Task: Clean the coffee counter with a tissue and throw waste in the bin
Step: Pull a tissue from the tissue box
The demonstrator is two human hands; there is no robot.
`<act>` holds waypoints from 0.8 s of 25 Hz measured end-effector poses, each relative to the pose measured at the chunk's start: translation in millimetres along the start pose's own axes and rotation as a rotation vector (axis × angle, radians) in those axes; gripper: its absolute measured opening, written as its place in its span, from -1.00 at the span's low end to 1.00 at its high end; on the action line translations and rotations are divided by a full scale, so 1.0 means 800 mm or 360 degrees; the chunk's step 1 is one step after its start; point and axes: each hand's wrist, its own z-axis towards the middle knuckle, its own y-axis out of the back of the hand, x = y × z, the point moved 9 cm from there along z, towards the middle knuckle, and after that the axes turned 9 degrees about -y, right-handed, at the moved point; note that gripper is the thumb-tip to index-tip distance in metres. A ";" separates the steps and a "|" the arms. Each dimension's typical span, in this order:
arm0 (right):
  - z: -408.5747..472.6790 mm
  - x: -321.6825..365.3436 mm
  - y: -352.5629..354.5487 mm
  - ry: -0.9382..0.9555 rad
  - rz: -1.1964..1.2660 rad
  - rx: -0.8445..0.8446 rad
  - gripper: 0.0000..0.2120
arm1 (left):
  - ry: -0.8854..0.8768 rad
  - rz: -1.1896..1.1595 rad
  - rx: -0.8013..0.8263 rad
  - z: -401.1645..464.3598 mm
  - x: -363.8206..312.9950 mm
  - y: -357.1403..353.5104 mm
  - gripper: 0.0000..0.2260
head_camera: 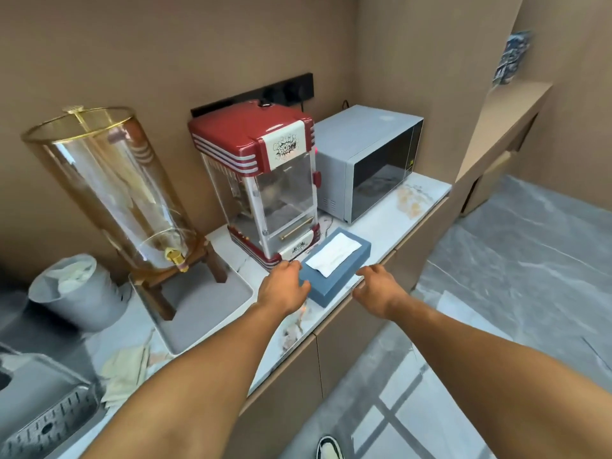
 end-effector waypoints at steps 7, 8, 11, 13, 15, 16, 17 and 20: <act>0.143 -0.014 0.004 -0.0036 -0.0192 -0.0032 -0.59 | -0.0071 -0.0143 0.0049 0.119 0.018 -0.075 -0.65; 0.161 -0.015 0.003 -0.0052 -0.0234 -0.0026 -0.60 | -0.0071 -0.0145 0.0071 0.130 0.021 -0.083 -0.65; 0.230 -0.001 -0.005 -0.0090 -0.0233 0.0040 -0.59 | -0.0040 -0.0121 0.0118 0.181 0.044 -0.101 -0.61; 0.251 0.005 -0.011 -0.0130 -0.0241 0.0072 -0.58 | 0.0016 -0.0070 0.0167 0.194 0.055 -0.112 -0.55; 0.274 0.007 -0.016 -0.0147 -0.0261 0.0051 -0.55 | 0.0087 -0.0022 0.0203 0.205 0.067 -0.123 -0.51; 0.283 0.009 -0.019 -0.0141 -0.0278 0.0041 -0.54 | 0.0110 0.0001 0.0218 0.209 0.073 -0.128 -0.50; 0.292 0.011 -0.022 -0.0125 -0.0304 0.0037 -0.51 | 0.0117 0.0022 0.0228 0.212 0.078 -0.134 -0.49; 0.314 0.014 -0.035 -0.0079 -0.0352 0.0077 -0.45 | 0.0164 -0.0069 0.0219 0.215 0.085 -0.143 -0.51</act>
